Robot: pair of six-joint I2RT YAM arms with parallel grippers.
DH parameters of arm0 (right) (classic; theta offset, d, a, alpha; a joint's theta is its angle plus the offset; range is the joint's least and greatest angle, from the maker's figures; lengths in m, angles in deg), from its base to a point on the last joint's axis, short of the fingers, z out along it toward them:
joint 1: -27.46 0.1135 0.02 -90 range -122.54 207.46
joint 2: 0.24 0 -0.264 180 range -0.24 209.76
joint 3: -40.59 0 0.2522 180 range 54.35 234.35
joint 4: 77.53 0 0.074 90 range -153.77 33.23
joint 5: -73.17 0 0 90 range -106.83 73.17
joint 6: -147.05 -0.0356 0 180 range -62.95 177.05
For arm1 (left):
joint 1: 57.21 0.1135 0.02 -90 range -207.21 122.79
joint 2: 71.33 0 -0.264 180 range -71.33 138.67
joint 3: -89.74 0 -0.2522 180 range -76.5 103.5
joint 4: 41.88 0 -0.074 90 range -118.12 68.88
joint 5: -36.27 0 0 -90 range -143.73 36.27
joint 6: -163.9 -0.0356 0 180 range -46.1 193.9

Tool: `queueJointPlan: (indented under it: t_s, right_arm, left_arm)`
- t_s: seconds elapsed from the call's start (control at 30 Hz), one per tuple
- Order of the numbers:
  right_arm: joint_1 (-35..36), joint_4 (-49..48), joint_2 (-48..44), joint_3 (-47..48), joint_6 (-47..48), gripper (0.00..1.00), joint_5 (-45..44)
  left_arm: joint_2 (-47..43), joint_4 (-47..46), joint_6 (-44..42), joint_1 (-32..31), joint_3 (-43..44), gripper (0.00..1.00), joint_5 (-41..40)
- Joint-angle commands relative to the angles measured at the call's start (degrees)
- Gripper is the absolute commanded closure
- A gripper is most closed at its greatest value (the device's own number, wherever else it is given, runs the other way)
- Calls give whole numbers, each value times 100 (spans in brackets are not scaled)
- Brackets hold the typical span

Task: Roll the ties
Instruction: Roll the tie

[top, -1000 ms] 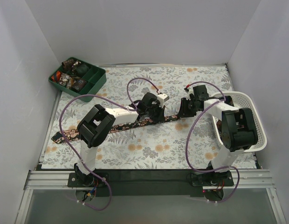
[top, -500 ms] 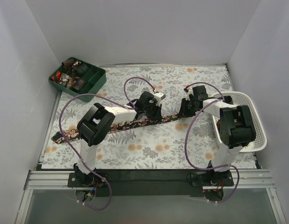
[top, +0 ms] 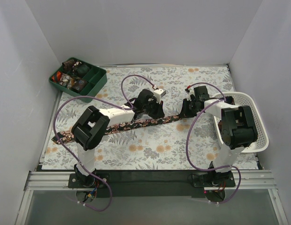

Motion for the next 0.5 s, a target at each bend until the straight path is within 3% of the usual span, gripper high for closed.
queueJointPlan:
  t_s: [0.0,0.47]
  right_arm:
    - [-13,-61,44,161,-62,83,29]
    - [-13,18,-36,161,-71,89,-32]
  left_arm:
    - [-207,-96,103,-54,51,91,204]
    - [470,-122,-20,-80,279,95,134]
